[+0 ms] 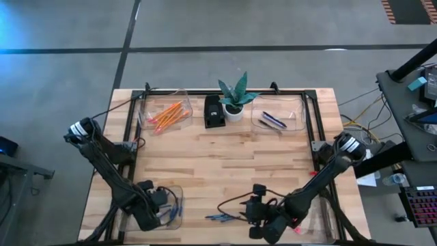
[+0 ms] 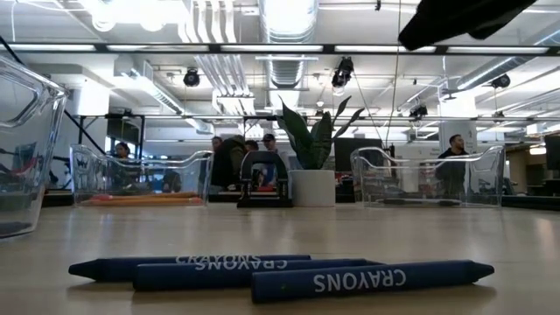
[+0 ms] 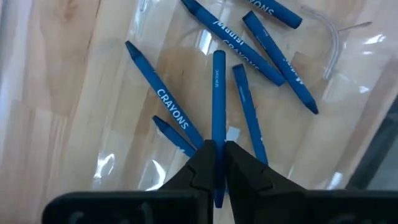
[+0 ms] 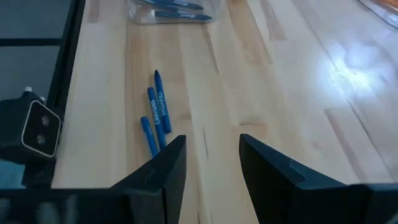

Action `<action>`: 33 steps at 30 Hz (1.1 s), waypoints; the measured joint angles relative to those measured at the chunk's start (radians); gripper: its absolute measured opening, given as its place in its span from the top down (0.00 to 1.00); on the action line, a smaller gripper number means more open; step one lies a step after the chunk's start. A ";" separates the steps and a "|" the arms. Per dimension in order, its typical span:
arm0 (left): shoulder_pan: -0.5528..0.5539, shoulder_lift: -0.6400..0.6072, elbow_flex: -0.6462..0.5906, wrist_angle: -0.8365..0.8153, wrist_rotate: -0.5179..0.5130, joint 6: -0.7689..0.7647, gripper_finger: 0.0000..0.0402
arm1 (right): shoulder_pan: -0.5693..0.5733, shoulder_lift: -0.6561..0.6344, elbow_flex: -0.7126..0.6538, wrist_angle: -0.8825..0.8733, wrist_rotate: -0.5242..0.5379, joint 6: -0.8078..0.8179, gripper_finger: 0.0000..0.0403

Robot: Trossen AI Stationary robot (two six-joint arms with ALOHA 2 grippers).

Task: Sort crayons/erasers/pens/pencils in bins
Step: Put the blue crayon into the bottom left transparent bin

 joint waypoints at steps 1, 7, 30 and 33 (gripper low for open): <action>0.000 0.007 -0.001 0.005 0.000 0.000 0.98 | -0.002 0.009 0.002 0.012 0.000 -0.006 0.66; 0.000 0.051 -0.003 0.023 0.011 0.000 0.96 | -0.018 0.072 0.034 0.018 -0.001 -0.009 0.66; 0.009 -0.011 0.023 -0.075 0.176 -0.313 0.75 | -0.074 0.199 0.097 0.045 -0.232 -0.059 0.66; 0.009 -0.053 0.045 -0.067 0.157 -0.315 0.75 | -0.086 0.216 0.097 0.050 -0.283 -0.071 0.65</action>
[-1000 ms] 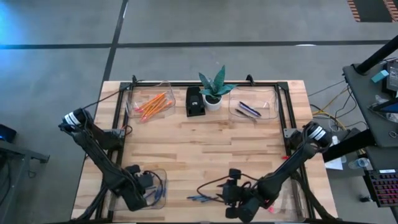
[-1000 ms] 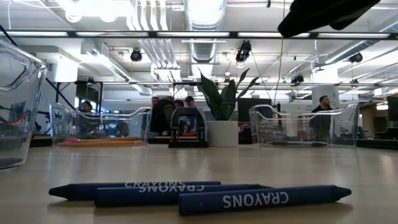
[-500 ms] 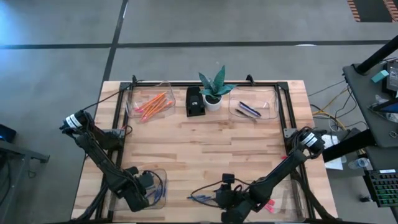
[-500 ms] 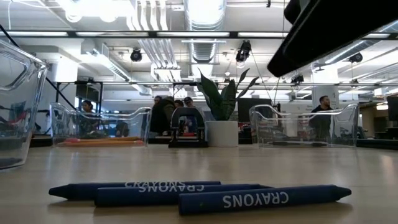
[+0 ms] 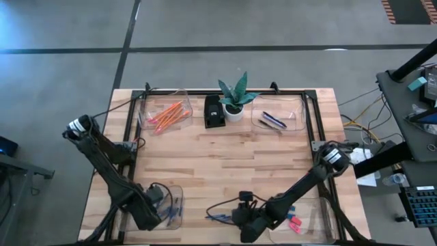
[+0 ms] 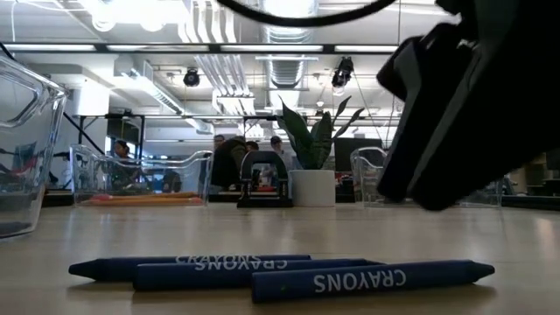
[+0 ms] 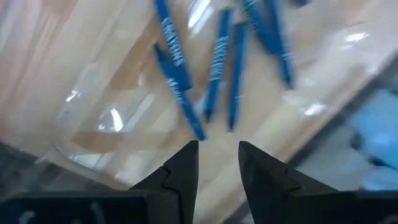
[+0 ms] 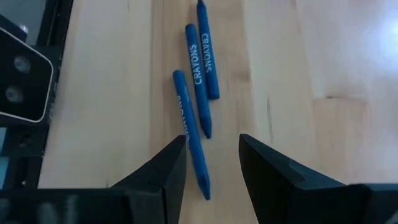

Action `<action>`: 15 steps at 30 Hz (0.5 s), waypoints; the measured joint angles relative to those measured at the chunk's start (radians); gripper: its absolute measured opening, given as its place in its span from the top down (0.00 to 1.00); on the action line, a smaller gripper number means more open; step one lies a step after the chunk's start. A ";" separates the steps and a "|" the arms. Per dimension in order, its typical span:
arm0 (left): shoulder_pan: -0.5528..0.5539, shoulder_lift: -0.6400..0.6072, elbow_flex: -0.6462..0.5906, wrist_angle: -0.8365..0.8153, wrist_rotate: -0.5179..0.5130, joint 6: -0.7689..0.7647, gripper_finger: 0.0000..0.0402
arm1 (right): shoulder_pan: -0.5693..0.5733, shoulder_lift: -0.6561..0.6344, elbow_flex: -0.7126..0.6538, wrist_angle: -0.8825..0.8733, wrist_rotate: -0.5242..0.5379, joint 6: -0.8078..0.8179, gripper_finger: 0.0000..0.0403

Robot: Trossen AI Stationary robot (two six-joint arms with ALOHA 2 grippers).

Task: Sort crayons/erasers/pens/pencils in bins
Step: Put the blue crayon into the bottom left transparent bin

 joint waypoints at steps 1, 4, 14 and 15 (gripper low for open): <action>0.000 -0.015 0.009 -0.003 -0.017 0.001 0.75 | -0.004 0.003 0.000 0.004 -0.012 -0.005 0.66; 0.000 -0.059 0.038 -0.001 -0.077 0.001 0.75 | -0.008 0.010 0.000 0.015 -0.052 -0.042 0.66; 0.000 -0.177 0.121 0.001 -0.392 0.093 0.75 | -0.016 0.018 -0.004 0.017 -0.119 -0.066 0.65; 0.000 -0.180 0.132 0.001 -0.426 0.119 0.75 | -0.018 0.018 -0.004 0.017 -0.119 -0.066 0.66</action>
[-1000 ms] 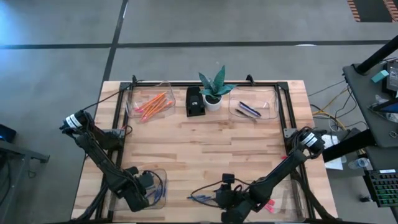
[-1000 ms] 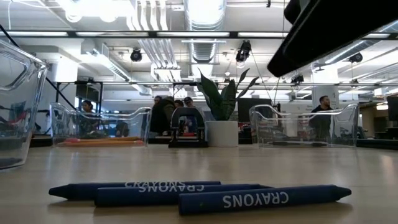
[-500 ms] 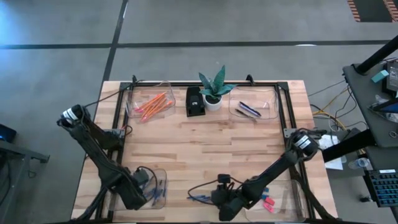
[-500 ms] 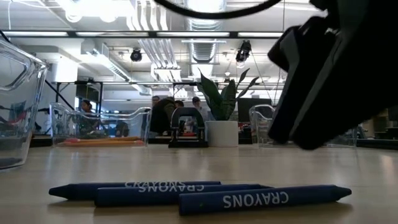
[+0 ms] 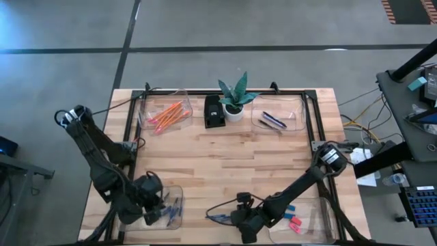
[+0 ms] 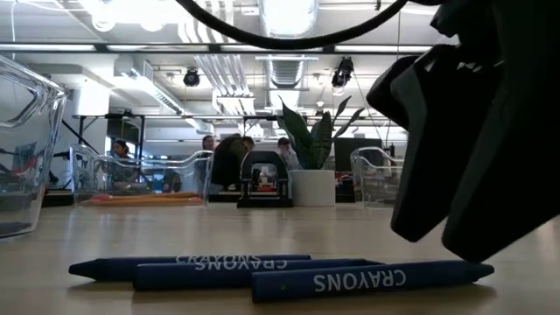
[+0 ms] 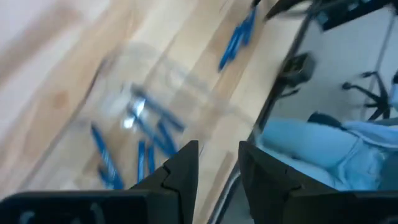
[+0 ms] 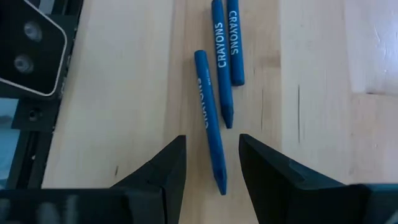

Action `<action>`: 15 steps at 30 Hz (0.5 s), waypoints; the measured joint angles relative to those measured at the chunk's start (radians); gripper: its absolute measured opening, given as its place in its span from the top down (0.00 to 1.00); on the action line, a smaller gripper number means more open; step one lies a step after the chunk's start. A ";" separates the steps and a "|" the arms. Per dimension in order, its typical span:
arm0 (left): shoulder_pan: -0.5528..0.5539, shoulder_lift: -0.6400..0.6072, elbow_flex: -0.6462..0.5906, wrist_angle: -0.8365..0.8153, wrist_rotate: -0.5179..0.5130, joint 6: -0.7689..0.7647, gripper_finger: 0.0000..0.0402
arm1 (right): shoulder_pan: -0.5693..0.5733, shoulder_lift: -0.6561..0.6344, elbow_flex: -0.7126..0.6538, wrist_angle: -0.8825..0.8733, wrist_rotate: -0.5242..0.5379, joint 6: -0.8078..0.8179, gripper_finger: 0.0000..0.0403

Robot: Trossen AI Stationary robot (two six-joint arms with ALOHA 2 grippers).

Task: Sort crayons/erasers/pens/pencils in bins
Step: Put the blue crayon into the bottom left transparent bin

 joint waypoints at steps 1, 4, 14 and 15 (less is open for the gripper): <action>0.000 -0.002 0.011 0.000 -0.030 0.026 0.75 | -0.002 0.000 0.000 0.000 0.000 0.000 0.66; 0.000 -0.003 0.049 0.002 -0.121 0.106 0.75 | -0.012 0.007 0.000 0.003 -0.016 0.002 0.66; 0.001 -0.001 0.108 0.132 -0.329 0.360 0.75 | -0.028 0.030 0.001 -0.003 -0.067 0.025 0.73; 0.001 0.000 0.108 0.165 -0.359 0.398 0.75 | -0.028 0.030 0.001 -0.004 -0.065 0.025 0.76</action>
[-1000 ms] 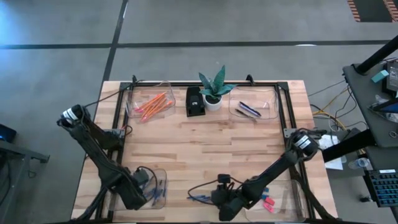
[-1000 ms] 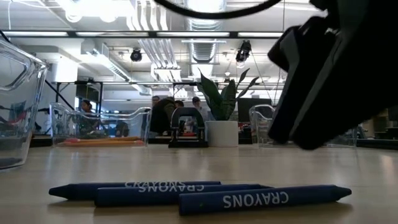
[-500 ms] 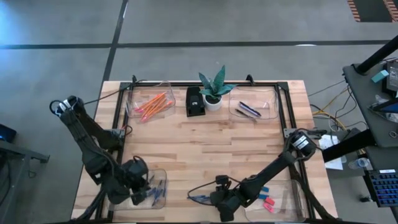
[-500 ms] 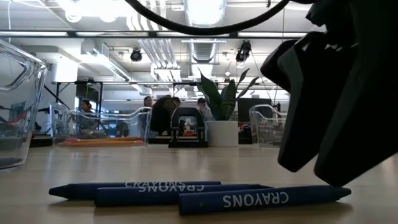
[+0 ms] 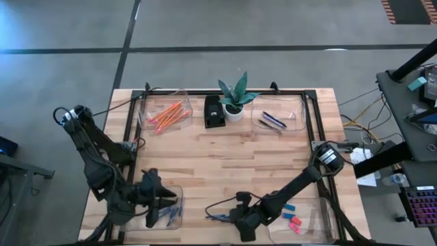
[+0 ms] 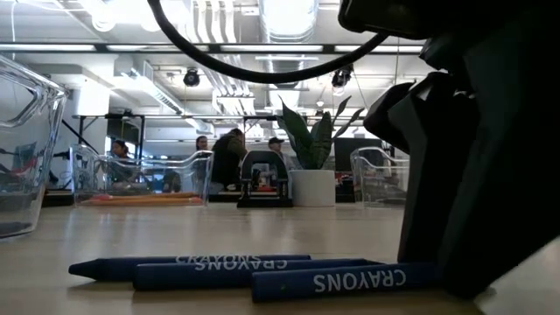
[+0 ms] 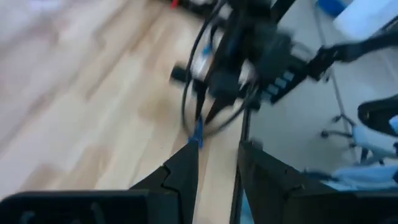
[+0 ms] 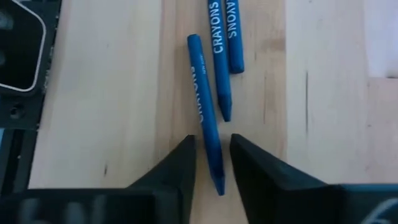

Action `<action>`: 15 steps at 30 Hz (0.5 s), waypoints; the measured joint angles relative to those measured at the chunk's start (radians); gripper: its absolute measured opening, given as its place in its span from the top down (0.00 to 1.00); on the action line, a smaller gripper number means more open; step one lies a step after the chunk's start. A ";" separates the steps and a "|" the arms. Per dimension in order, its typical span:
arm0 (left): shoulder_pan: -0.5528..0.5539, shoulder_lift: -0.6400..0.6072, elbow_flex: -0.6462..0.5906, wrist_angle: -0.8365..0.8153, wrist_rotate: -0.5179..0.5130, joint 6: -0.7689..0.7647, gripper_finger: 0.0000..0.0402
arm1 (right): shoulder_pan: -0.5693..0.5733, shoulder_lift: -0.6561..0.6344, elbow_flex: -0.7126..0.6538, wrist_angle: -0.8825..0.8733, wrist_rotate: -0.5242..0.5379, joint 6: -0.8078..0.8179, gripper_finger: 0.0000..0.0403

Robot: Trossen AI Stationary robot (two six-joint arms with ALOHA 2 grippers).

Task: Sort crayons/erasers/pens/pencils in bins
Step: Put the blue crayon into the bottom left transparent bin

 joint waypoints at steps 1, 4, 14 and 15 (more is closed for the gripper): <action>0.000 0.001 -0.001 0.037 -0.025 0.043 0.75 | -0.002 0.000 0.000 -0.001 0.001 0.000 0.80; 0.001 0.001 -0.002 0.138 -0.051 0.168 0.75 | -0.003 0.000 -0.002 -0.008 0.002 0.000 0.91; 0.002 0.001 -0.006 0.264 -0.051 0.331 0.75 | -0.001 -0.016 -0.001 -0.040 -0.031 -0.025 0.96; 0.002 0.001 -0.008 0.264 -0.051 0.331 0.75 | 0.001 -0.024 -0.001 -0.049 -0.037 -0.033 0.96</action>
